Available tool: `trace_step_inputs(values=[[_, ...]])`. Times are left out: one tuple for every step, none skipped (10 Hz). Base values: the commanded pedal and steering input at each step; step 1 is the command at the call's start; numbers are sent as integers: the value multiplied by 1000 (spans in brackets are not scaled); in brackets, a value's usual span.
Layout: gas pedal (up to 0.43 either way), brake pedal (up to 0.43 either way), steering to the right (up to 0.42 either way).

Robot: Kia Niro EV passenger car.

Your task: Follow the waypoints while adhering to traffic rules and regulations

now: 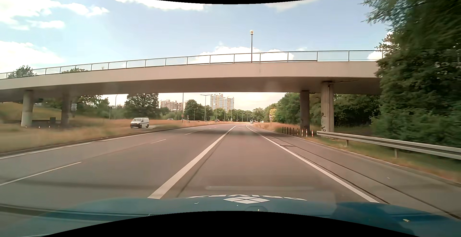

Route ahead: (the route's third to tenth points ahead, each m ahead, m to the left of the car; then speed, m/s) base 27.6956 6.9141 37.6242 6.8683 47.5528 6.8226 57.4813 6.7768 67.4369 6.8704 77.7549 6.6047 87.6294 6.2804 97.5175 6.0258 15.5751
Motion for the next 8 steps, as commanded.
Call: trace_step_inputs(values=[[189,0,1],[189,0,1],[189,0,1],[189,0,1],[189,0,0],[189,0,0],[189,0,0],[189,0,0]])
